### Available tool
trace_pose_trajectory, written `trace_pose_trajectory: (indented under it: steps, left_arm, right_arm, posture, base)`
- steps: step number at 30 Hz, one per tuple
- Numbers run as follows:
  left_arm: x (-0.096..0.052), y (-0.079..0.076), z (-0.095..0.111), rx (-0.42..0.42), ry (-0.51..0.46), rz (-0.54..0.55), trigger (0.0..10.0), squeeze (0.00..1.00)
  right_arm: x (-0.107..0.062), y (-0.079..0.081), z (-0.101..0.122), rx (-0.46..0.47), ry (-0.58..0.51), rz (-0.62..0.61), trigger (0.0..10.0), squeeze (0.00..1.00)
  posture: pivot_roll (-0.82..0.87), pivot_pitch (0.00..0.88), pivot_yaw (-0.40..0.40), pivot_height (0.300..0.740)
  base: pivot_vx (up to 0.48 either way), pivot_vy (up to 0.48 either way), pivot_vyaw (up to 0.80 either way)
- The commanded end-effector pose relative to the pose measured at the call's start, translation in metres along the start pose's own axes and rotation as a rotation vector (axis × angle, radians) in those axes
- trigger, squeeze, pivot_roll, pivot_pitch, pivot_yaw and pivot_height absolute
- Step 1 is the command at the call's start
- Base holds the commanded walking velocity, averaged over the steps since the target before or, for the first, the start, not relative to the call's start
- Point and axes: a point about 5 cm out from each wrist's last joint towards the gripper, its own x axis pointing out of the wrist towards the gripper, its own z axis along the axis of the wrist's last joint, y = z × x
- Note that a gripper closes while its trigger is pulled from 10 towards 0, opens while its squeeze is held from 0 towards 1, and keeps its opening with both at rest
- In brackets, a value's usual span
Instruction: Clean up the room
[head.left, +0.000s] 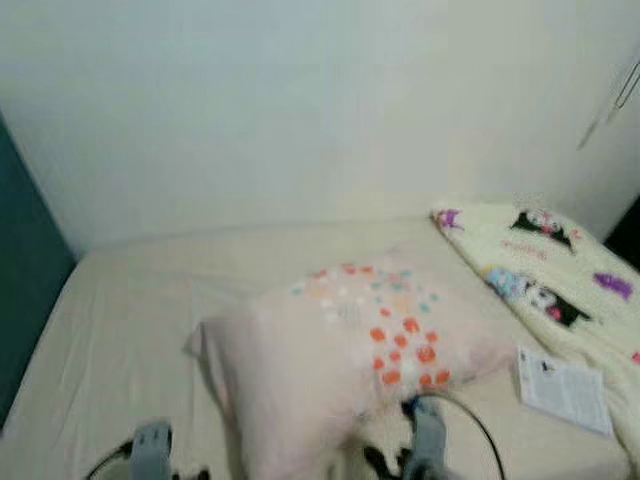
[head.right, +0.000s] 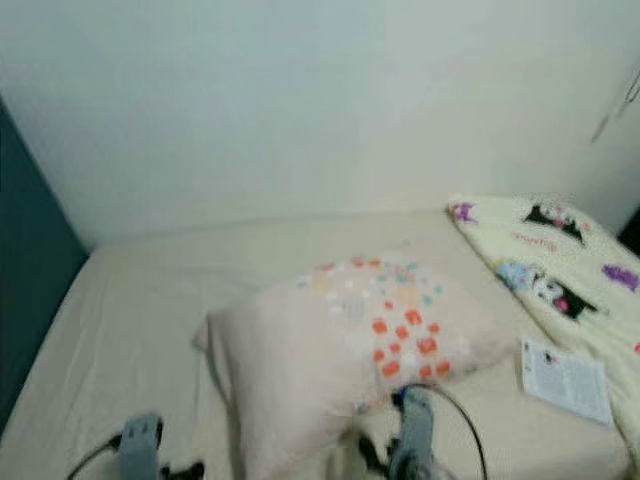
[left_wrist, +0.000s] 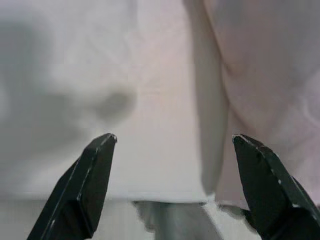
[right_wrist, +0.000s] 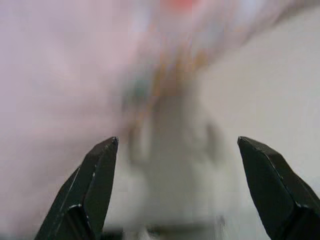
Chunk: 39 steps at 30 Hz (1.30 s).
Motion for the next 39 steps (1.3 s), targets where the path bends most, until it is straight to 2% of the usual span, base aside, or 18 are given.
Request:
trace_pose_trajectory:
  steps: [1, 2, 9, 17, 20, 23, 24, 25, 27, 32, 39]
  left_arm:
    - [-0.002, 0.002, -0.012, 0.002, 0.042, 0.017, 10.0, 0.00]
    - [-0.003, 0.003, -0.012, -0.023, 0.040, 0.020, 10.0, 0.00]
    - [-0.003, 0.004, -0.014, -0.034, 0.050, 0.023, 10.0, 0.00]
    - [-0.004, 0.005, -0.017, -0.032, 0.060, 0.034, 10.0, 0.00]
    - [-0.004, 0.006, -0.018, -0.023, 0.067, 0.037, 10.0, 0.00]
    - [-0.005, 0.008, -0.017, -0.015, 0.064, 0.041, 10.0, 0.00]
    - [-0.005, 0.008, -0.017, -0.015, 0.064, 0.041, 10.0, 0.00]
    - [-0.005, 0.010, -0.015, -0.014, 0.057, 0.042, 10.0, 0.00]
    - [-0.005, 0.011, -0.014, -0.014, 0.053, 0.043, 10.0, 0.00]
    - [-0.006, 0.019, -0.008, -0.011, 0.029, 0.053, 10.0, 0.00]
    - [-0.008, 0.024, -0.008, 0.008, 0.032, 0.062, 10.0, 0.00]
  right_arm:
    - [-0.003, -0.010, 0.003, 0.046, -0.033, -0.032, 10.0, 0.00]
    - [-0.003, -0.010, 0.008, 0.054, -0.051, -0.033, 10.0, 0.00]
    - [-0.002, -0.010, 0.029, 0.079, -0.122, -0.034, 10.0, 0.00]
    - [-0.001, -0.007, 0.033, 0.086, -0.141, -0.025, 10.0, 0.00]
    - [0.000, -0.006, 0.041, 0.135, -0.175, -0.021, 10.0, 0.00]
    - [-0.002, -0.009, 0.057, 0.236, -0.242, -0.025, 10.0, 0.00]
    - [-0.002, -0.009, 0.057, 0.236, -0.242, -0.025, 10.0, 0.00]
    - [-0.003, -0.011, 0.068, 0.276, -0.277, -0.027, 10.0, 0.00]
    - [-0.004, -0.012, 0.075, 0.301, -0.301, -0.028, 10.0, 0.00]
    - [-0.007, -0.013, 0.103, 0.283, -0.351, -0.042, 10.0, 0.00]
    - [-0.011, -0.018, 0.114, 0.318, -0.404, -0.046, 10.0, 0.00]
  posture:
    - [-0.08, 0.000, -0.038, 0.740]
    - [-0.08, 0.000, -0.038, 0.740]
    - [-0.08, 0.000, -0.034, 0.740]
    - [-0.08, 0.000, -0.032, 0.740]
    - [-0.08, 0.000, -0.029, 0.740]
    - [-0.07, 0.000, -0.025, 0.740]
    - [-0.07, 0.000, -0.025, 0.740]
    - [-0.06, 0.000, -0.021, 0.740]
    - [-0.06, 0.000, -0.021, 0.740]
    - [-0.05, 0.000, -0.019, 0.731]
    - [-0.03, 0.000, -0.011, 0.721]
  base:
    - [0.000, -0.472, 0.00]
    - [0.000, 0.000, 0.00]
    - [0.000, 0.000, 0.00]
    - [0.000, 0.000, 0.00]
    - [0.000, 0.000, 0.00]
    - [0.000, 0.000, 0.00]
    - [0.000, 0.000, 0.00]
    - [0.000, 0.000, 0.00]
    - [0.000, 0.000, 0.00]
    - [0.000, 0.000, 0.00]
    - [0.000, 0.000, 0.00]
